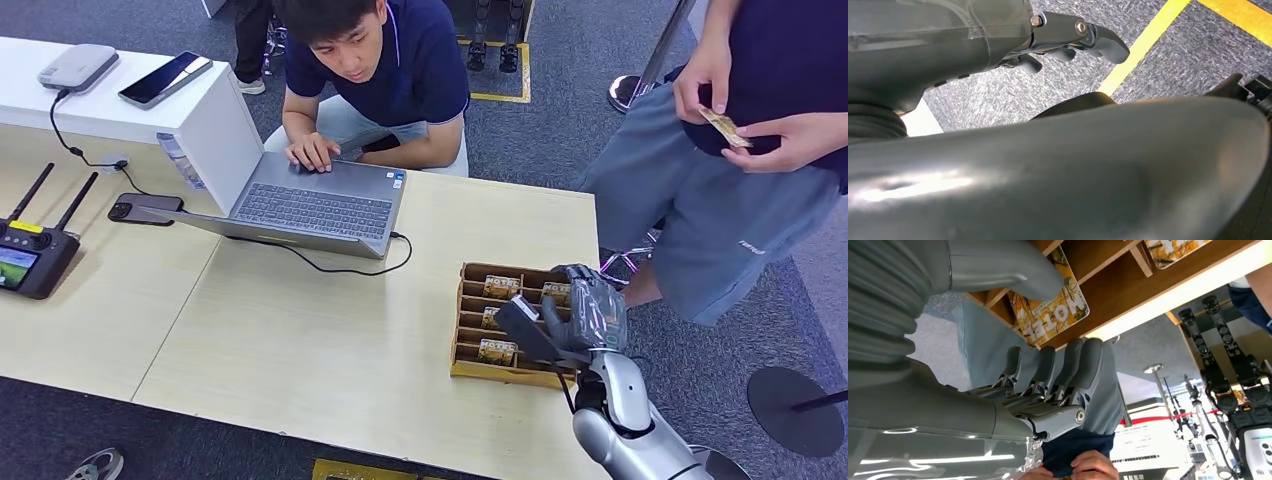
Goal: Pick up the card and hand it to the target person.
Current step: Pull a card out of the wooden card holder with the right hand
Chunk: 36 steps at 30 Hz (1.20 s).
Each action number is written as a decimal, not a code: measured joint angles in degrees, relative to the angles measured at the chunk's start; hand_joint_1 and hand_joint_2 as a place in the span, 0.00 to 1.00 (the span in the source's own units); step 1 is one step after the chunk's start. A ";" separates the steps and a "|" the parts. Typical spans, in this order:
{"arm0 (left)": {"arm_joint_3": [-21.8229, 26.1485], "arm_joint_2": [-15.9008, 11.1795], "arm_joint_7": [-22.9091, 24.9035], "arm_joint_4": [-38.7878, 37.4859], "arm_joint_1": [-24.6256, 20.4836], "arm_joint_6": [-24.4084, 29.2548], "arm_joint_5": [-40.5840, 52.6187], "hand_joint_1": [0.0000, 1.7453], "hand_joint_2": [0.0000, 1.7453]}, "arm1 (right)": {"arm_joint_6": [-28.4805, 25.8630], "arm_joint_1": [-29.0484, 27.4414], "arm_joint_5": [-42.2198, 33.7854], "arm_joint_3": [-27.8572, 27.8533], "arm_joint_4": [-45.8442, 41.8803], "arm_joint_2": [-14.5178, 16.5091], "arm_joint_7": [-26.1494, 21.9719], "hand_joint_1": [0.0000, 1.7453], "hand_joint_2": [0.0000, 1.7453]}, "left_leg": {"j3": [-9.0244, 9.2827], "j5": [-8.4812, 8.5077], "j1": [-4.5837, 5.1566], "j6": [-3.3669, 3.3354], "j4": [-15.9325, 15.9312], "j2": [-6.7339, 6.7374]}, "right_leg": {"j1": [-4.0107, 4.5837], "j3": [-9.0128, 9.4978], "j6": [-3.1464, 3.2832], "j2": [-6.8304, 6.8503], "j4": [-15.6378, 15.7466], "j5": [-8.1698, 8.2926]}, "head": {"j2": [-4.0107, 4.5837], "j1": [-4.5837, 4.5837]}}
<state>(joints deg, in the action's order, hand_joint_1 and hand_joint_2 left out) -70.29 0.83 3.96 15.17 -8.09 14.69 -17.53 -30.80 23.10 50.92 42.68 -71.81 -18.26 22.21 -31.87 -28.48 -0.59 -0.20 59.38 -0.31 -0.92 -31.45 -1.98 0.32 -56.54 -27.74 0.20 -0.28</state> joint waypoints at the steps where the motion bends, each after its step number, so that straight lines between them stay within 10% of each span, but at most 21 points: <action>1: 0.00 0.00 -0.01 0.00 0.00 0.01 0.00 0.00 0.00 | 0.02 0.06 0.07 -0.02 0.05 -0.01 0.08 0.56 1.00 | 0.00 0.00 0.00 0.00 0.00 0.00 | 0.00 0.00 0.00 0.00 0.00 0.00 | 0.00 0.00; 22: 0.00 0.00 -0.04 0.00 0.05 0.10 -0.13 0.00 0.00 | 1.51 -0.12 1.85 0.13 1.31 -0.29 -0.03 0.55 1.00 | -0.01 0.00 0.00 0.00 0.00 0.00 | 0.00 0.00 0.00 0.00 0.00 0.00 | 0.00 0.00; 27: 0.00 0.00 -0.04 0.00 0.07 0.10 -0.15 0.00 0.00 | 1.91 -0.15 2.67 0.17 1.58 -0.26 -0.04 0.72 1.00 | 0.00 0.00 0.00 0.00 0.00 0.00 | 0.00 0.00 0.00 0.00 0.00 0.00 | 0.00 0.01; 31: 0.00 0.00 -0.16 0.00 0.11 0.09 -0.10 0.00 1.00 | 1.98 -0.18 2.77 0.21 1.78 -0.25 -0.04 1.00 1.00 | 0.01 0.00 0.00 0.00 0.00 0.00 | 0.00 0.01 0.00 0.00 0.00 0.00 | 0.00 0.00; 36: -0.02 0.00 -0.96 0.00 0.15 -0.08 0.78 0.00 1.00 | 2.02 -0.15 2.82 0.29 1.88 -0.21 -0.08 1.00 1.00 | 0.01 0.00 0.00 0.00 0.00 0.00 | 0.00 0.01 0.00 0.01 0.00 0.00 | 0.00 0.01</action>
<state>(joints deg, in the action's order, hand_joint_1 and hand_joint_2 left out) -70.31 0.83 3.00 15.17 -7.95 14.62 -16.75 -28.79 22.95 53.74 42.97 -69.93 -18.47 22.13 -31.86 -28.48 -0.59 -0.20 59.38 -0.31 -0.92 -31.44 -1.98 0.32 -56.54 -27.74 0.20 -0.28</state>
